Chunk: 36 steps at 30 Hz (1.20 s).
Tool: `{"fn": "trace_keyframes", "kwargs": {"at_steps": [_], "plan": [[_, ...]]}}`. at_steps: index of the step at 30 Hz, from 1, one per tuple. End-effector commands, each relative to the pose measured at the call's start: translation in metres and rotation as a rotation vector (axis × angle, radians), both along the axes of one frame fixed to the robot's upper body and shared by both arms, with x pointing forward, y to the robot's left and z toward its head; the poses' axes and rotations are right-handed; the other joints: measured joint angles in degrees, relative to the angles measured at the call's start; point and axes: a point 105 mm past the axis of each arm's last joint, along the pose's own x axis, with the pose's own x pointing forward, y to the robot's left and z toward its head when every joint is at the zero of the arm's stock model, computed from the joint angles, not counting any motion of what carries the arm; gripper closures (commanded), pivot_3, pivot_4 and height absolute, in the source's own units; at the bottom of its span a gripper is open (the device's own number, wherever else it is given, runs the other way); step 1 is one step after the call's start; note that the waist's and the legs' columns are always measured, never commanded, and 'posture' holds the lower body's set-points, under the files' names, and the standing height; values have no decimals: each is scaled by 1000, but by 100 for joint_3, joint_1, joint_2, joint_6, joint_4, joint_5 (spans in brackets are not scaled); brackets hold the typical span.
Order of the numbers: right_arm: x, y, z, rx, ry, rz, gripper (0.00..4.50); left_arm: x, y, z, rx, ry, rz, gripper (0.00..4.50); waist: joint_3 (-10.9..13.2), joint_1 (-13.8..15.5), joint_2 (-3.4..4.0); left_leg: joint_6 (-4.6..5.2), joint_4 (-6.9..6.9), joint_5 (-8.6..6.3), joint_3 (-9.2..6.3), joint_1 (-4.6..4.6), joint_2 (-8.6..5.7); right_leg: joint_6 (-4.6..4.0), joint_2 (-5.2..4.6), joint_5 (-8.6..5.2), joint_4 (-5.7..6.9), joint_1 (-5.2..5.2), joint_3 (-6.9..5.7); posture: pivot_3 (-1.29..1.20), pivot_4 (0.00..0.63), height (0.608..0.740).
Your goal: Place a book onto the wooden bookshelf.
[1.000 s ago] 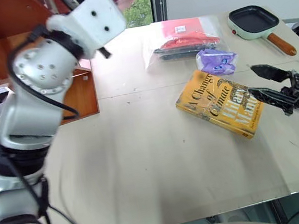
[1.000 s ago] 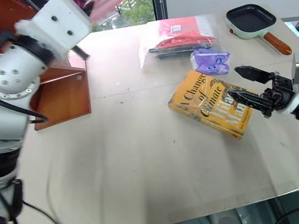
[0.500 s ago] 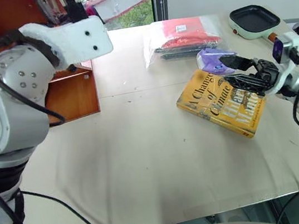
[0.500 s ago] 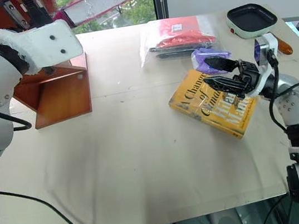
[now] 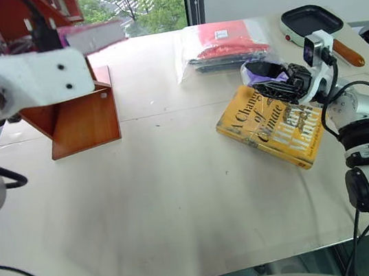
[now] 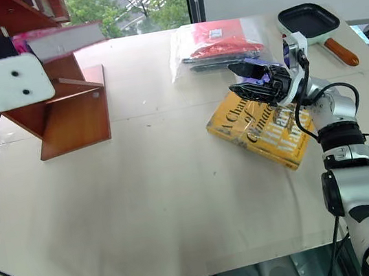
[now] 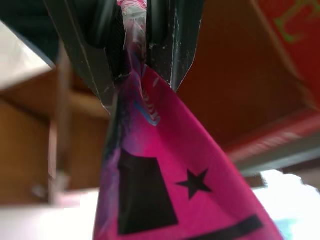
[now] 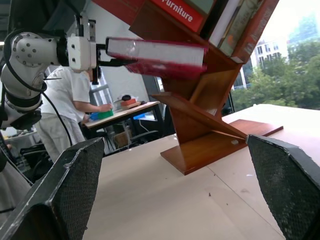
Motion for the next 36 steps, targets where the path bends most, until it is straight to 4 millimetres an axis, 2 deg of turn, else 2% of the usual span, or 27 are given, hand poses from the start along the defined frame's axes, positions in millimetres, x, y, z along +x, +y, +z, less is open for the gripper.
{"fn": "trace_keyframes", "kwargs": {"at_steps": [1,10,17,22,28,36], "plan": [[0,3,16,1,-80,41,0,-15,3,23,15,-83,43,4483,0,-12,0,-2,0,1,1,0,0,0,0,0,1,0,0,0,150,740],[-5,10,16,3,-86,95,0,-22,27,3,-87,-30,202,4483,2,-80,2,-25,-13,15,7,0,2,0,5,0,4,-10,10,0,150,740],[3,8,18,-5,-63,-1,0,-6,32,-3,-111,-26,180,4483,2,-170,2,-27,-12,16,8,11,3,-1,5,0,33,-15,16,0,150,740],[8,8,17,-18,-72,-69,0,13,39,-14,-127,15,177,4483,2,-172,2,-27,-7,16,14,12,-1,-3,4,0,78,-36,30,0,150,740],[9,3,22,-13,-72,-91,0,35,38,-23,-167,42,154,4483,1,-168,1,-31,-4,20,17,17,-3,-5,6,2,90,-39,34,0,150,740],[5,-1,22,-13,-77,-98,0,42,54,-22,-242,79,236,4483,0,-166,2,-31,-2,20,22,13,-2,-5,5,1,96,-47,38,0,150,740]]}}
